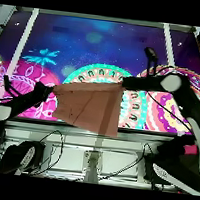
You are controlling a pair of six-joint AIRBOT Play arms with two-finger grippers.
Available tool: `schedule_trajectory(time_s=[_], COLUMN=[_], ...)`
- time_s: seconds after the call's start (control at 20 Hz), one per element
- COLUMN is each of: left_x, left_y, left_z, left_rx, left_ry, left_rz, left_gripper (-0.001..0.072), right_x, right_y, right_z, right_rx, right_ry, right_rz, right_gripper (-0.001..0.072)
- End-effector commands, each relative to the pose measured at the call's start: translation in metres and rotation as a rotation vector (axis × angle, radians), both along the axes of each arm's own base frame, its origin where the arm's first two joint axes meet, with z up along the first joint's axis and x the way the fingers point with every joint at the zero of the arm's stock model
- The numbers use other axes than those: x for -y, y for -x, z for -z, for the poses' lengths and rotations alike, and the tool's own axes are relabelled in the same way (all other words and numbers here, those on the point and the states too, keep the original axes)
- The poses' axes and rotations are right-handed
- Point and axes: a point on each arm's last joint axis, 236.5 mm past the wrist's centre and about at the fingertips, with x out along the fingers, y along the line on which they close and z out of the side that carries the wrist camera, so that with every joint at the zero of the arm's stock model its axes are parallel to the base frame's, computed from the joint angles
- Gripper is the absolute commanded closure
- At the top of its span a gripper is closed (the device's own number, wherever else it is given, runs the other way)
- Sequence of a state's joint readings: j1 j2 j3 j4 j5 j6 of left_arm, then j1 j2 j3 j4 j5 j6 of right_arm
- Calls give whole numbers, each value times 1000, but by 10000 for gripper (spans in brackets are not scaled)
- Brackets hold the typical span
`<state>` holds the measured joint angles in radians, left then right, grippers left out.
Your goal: Fold the clothes and pants, and hang the long-sleeved shirts on hangers.
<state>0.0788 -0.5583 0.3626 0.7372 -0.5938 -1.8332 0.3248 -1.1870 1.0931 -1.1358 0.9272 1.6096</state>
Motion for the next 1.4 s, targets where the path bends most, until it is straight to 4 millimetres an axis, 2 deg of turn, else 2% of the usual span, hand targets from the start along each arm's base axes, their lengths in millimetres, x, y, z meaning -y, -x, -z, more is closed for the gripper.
schedule_trajectory(time_s=[0.0,0.1,0.25,0.35,0.45,0.6,0.7,0.8,1.05,1.2,1.35], left_x=[-14,5,43,60,67,60,55,59,54,37,22], left_y=[-29,-24,-1,10,16,25,38,55,76,89,96], left_z=[27,30,29,16,1,-7,3,12,28,42,44], left_rx=[46,54,21,47,72,42,-27,-86,-166,-263,-316], left_ry=[-63,-96,-65,-76,-112,-200,-230,-232,-283,-346,-416], left_rz=[-58,41,225,346,424,468,488,552,623,625,636], left_gripper=[684,683,684,685,685,686,686,686,686,686,687], right_x=[-7,-8,-10,-8,1,20,16,3,-22,-36,-40], right_y=[-31,-21,15,41,53,73,97,123,196,232,254], right_z=[44,40,26,11,-3,-22,-24,-17,24,25,26], right_rx=[-21,-51,-138,-166,-141,-82,-111,-166,-366,-429,-466], right_ry=[-25,-19,21,52,81,111,51,-37,-73,-62,-34], right_rz=[71,43,-87,-194,-218,-186,-170,-171,-243,-345,-406], right_gripper=[704,704,704,703,704,704,704,704,704,704,704])
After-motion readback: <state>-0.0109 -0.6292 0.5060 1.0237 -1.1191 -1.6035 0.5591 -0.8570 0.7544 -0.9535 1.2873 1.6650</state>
